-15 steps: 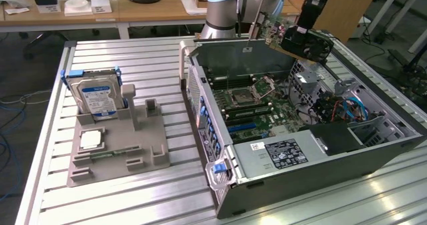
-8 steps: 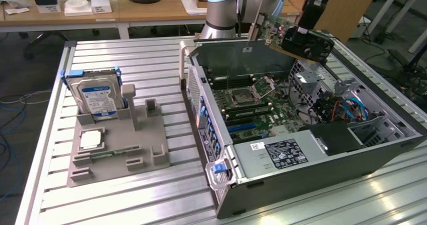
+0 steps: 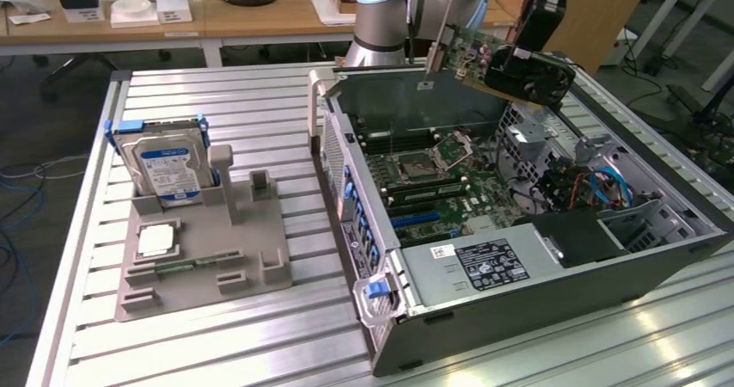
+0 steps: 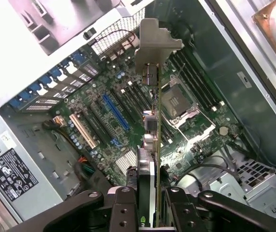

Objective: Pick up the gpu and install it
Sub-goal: 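Insert the gpu into the slot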

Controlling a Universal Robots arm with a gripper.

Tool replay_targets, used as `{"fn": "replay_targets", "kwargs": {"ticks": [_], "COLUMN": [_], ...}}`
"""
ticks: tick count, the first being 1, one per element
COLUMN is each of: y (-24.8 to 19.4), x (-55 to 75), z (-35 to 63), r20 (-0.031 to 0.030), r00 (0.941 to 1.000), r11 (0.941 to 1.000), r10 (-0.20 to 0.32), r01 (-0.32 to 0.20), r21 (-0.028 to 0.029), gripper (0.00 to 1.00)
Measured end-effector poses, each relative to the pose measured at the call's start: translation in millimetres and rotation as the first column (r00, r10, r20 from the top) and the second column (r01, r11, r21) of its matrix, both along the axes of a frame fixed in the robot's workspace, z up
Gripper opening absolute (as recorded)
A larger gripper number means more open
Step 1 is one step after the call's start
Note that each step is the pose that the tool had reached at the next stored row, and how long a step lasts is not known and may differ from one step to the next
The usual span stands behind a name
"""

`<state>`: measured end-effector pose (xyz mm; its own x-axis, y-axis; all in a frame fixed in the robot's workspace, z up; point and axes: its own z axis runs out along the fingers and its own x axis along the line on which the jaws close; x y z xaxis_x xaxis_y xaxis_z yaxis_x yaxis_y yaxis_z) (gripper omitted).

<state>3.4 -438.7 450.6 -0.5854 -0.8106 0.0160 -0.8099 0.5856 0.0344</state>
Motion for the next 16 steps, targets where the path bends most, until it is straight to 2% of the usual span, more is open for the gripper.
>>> {"fn": "replay_targets", "kwargs": {"ticks": [8,16], "y": [-0.6,-1.3], "x": [0.0,0.0], "z": [0.0,0.0], "r20": [0.0,0.0], "r00": [0.998,0.9919], "r11": [0.998,0.9919], "r10": [0.064,0.127], "r01": [-0.064,-0.127], "r21": [0.0,0.0], "gripper": [0.27,0.27]}}
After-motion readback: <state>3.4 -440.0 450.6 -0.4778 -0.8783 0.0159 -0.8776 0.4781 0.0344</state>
